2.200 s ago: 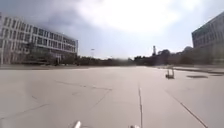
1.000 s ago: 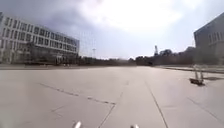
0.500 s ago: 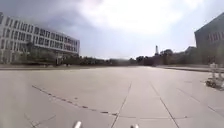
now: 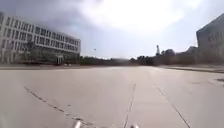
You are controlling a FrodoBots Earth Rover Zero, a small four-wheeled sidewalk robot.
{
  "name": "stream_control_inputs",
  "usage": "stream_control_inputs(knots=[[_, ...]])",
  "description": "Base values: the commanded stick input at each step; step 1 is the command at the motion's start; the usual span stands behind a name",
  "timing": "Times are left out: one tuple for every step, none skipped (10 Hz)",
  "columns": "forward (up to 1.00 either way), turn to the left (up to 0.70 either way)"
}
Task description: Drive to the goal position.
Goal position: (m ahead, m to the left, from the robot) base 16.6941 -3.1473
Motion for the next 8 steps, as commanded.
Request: stream_control_inputs(knots=[[0.70, 0.00], [0.70, 0.00], [0.70, 0.00], [0.70, 0.00], [0.70, 0.00], [0.70, 0.00], [0.70, 0.00], [0.70, 0.00]])
